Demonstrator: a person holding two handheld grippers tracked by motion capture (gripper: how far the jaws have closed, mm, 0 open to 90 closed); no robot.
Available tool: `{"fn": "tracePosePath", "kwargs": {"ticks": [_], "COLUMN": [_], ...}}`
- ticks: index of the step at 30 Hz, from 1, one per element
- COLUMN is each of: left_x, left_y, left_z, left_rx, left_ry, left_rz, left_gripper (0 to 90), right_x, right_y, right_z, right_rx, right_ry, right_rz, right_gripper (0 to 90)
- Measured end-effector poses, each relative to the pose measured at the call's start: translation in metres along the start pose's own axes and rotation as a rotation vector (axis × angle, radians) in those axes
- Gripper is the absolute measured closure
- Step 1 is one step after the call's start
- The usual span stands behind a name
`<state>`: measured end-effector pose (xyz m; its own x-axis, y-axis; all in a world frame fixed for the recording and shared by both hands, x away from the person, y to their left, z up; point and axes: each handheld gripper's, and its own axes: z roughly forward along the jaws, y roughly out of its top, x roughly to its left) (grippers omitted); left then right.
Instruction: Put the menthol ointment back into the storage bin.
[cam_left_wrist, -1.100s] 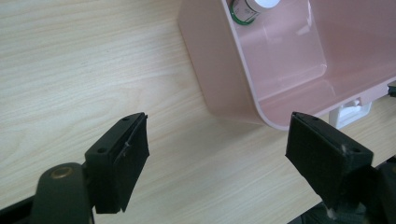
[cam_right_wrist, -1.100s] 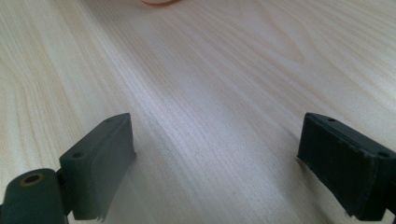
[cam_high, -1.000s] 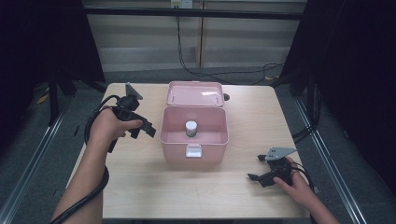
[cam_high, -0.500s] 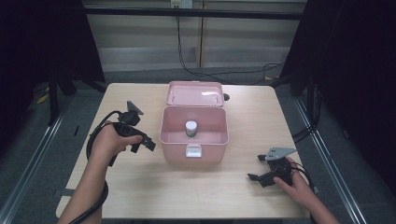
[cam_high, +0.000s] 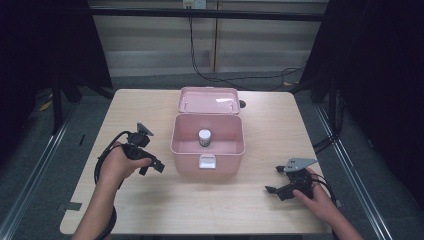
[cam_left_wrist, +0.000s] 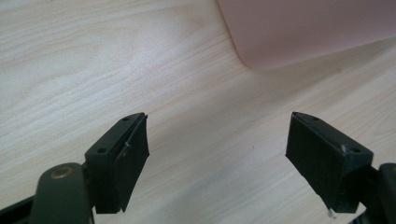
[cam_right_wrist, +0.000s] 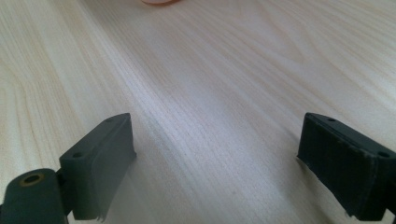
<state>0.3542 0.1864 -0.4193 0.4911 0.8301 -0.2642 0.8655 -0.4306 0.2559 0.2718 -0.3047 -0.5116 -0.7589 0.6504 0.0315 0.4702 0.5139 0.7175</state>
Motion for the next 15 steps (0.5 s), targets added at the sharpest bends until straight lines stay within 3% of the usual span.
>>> {"fn": "tracePosePath", "kwargs": {"ticks": [15], "left_x": [-0.002], "left_y": [-0.03], "left_z": [0.032], "left_rx": [-0.01], "left_ry": [-0.006], "left_rz": [0.06], "left_gripper": [20.6], "right_x": [0.0], "right_y": [0.0], "right_z": [0.0], "right_rx": [0.0], "right_ry": [0.001], "right_rz": [0.003], "right_gripper": [10.1]}}
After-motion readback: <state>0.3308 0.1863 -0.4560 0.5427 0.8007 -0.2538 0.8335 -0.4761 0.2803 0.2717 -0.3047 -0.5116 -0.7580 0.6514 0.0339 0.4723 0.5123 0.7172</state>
